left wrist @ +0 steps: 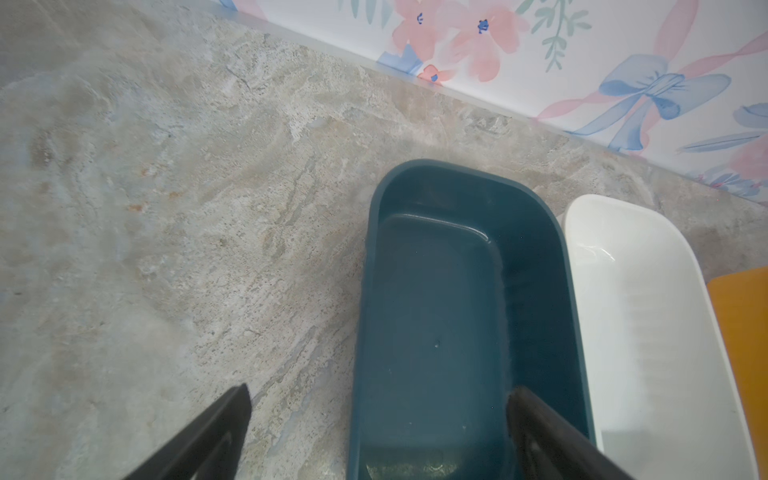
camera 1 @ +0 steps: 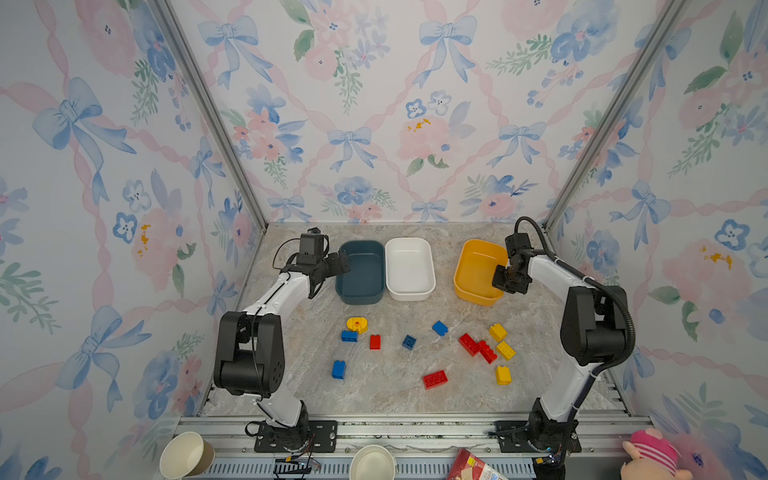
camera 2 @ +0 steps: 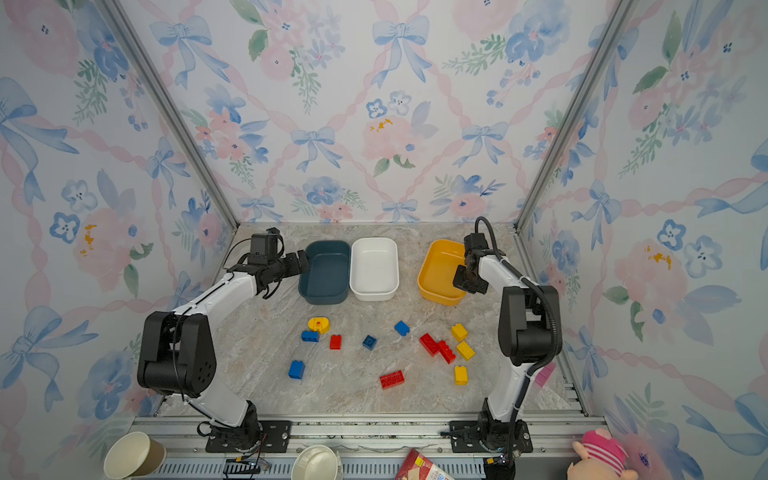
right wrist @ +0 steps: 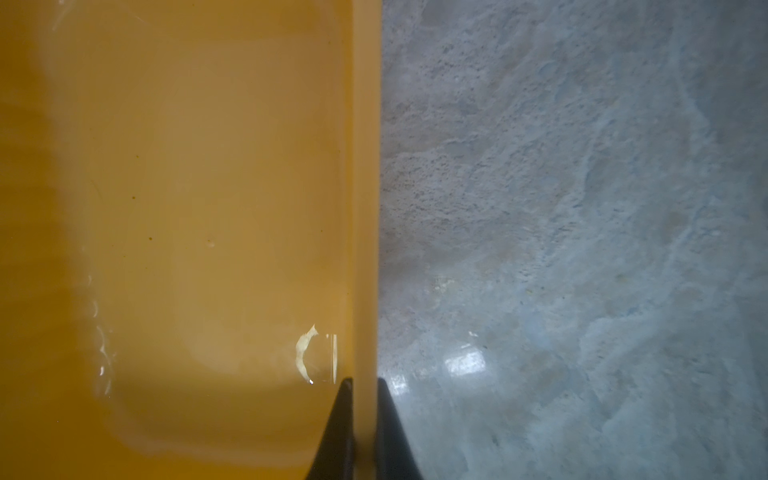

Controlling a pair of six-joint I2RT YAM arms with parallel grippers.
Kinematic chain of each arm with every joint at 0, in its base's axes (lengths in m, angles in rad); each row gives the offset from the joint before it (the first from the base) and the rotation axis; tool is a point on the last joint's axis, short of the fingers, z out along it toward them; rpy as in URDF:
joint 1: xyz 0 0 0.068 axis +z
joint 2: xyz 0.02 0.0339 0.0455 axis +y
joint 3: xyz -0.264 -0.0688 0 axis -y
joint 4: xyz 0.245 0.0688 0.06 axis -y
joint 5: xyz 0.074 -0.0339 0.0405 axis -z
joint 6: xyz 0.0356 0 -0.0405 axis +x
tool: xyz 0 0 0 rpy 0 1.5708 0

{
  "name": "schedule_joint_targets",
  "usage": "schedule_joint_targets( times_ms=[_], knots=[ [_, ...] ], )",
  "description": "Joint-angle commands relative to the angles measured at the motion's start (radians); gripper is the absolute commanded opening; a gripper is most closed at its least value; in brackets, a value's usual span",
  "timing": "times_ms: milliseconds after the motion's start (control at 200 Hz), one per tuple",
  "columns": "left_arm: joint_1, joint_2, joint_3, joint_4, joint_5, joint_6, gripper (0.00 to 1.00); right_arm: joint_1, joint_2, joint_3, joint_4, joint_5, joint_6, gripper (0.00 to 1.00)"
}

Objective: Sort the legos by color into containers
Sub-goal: 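Move the right gripper to the near wall of the yellow bin, then grip the yellow bin wall with the right gripper and slide it against the white bin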

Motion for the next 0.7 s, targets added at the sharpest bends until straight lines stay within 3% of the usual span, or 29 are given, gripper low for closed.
schedule_joint_targets(
  times_ms=[0, 695],
  knots=[
    [0.006, -0.021, -0.012, 0.003, 0.015, 0.004, 0.98, 0.006, 0.034, 0.040, -0.020, 0.003, -0.059, 0.00],
    [0.022, -0.045, -0.033, 0.002, 0.035, 0.018, 0.98, 0.104, 0.155, 0.195, -0.044, -0.039, -0.317, 0.00]
  ],
)
